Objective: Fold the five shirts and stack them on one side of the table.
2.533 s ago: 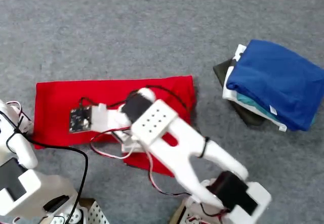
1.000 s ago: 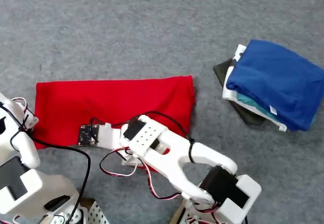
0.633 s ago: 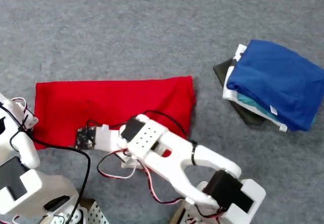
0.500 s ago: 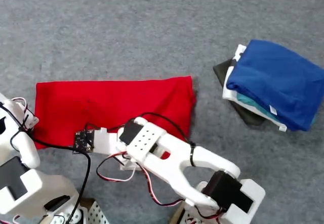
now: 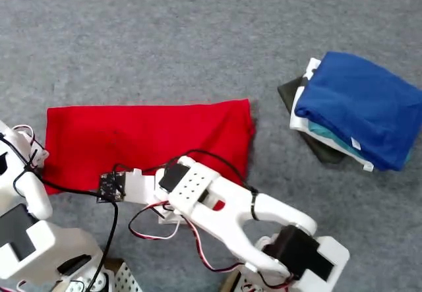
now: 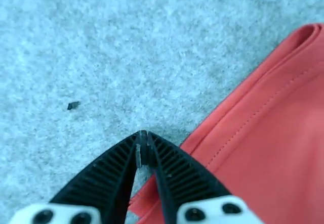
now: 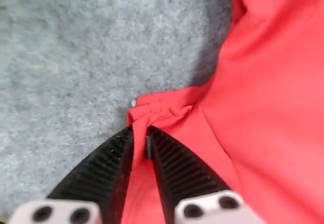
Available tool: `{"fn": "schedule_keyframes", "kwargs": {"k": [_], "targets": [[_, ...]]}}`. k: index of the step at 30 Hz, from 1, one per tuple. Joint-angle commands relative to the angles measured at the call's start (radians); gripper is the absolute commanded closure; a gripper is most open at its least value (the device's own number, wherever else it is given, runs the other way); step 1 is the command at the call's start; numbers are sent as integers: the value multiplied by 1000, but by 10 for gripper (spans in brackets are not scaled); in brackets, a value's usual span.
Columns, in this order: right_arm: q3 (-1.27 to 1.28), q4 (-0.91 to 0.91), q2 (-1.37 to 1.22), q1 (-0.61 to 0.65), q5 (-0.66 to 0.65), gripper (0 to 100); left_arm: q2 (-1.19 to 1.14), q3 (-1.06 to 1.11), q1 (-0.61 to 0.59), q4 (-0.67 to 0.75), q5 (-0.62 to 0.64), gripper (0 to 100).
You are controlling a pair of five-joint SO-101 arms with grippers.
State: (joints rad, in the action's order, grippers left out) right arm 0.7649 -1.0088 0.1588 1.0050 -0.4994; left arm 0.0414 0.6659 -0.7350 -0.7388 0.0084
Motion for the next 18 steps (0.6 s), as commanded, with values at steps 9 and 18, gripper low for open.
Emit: {"fn": "schedule_keyframes", "kwargs": {"k": [9,18], "targets": [[-21,-29,102,-102,2,868,48,-44,-11,11,6,979],[-104,-109,102,-107,2,828,48,-61,-43,11,8,979]]}}
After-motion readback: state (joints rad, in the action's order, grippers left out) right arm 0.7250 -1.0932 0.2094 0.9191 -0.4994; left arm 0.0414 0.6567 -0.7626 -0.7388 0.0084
